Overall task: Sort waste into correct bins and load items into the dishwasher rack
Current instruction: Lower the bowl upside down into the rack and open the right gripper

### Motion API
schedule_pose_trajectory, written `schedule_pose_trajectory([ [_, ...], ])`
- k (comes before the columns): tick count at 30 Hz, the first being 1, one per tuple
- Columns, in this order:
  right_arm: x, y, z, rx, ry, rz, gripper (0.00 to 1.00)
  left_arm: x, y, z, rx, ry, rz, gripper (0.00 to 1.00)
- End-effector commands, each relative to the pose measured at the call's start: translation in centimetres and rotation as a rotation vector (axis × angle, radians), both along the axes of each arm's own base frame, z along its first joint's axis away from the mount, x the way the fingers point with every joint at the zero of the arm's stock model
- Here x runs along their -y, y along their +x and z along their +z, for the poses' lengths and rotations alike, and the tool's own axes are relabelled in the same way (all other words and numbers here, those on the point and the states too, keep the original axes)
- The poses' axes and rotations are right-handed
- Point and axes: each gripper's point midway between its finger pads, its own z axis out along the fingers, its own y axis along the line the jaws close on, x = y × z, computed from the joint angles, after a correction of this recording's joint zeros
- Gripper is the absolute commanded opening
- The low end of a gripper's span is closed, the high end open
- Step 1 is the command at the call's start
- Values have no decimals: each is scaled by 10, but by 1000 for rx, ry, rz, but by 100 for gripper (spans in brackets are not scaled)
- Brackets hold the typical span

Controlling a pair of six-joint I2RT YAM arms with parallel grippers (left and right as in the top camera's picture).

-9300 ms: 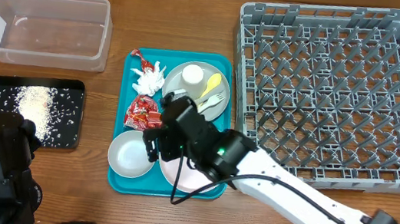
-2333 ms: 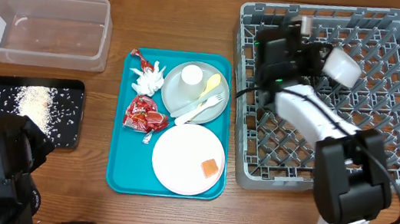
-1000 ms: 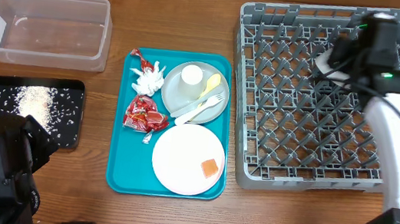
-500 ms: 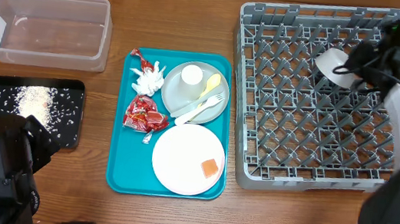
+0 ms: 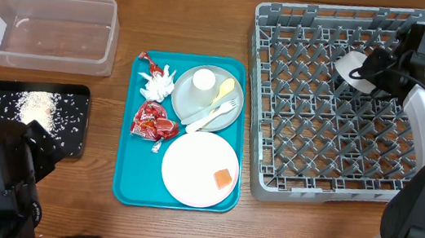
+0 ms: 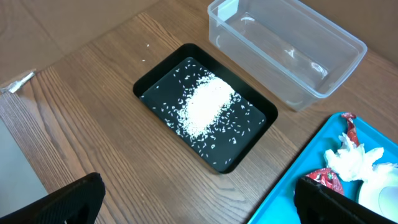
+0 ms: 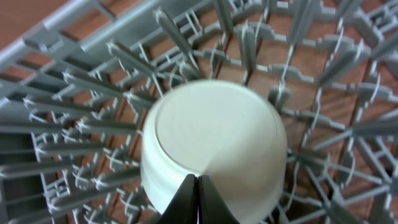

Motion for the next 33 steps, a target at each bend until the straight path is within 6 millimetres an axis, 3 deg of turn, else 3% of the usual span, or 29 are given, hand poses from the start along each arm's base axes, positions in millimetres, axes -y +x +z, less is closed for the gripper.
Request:
schedule_pose_trajectory([
  [1,4,10,11,48,-15,-10,4,2,1,3,23,-16,0,100],
  [5,6,14,5,49,-21,-18,4,2,0,2,15,-17,0,100],
  [12,6,7,-36,-62,-11,-21,4,2,2,4,27,-16,0,100],
  [18,5,6,-26,-64,-4,-17,4,2,2,4,29,-15,0,100],
  [22,-1,6,-8,-75,24,1,4,1,4,6,39,-14,0,100],
  [26,-7,7,25,-58,51,23,4,2,5,6,42,-14,0,100],
  [33,-41,-9,126,38,175,135,10,3,5,6,42,-20,-5,100],
])
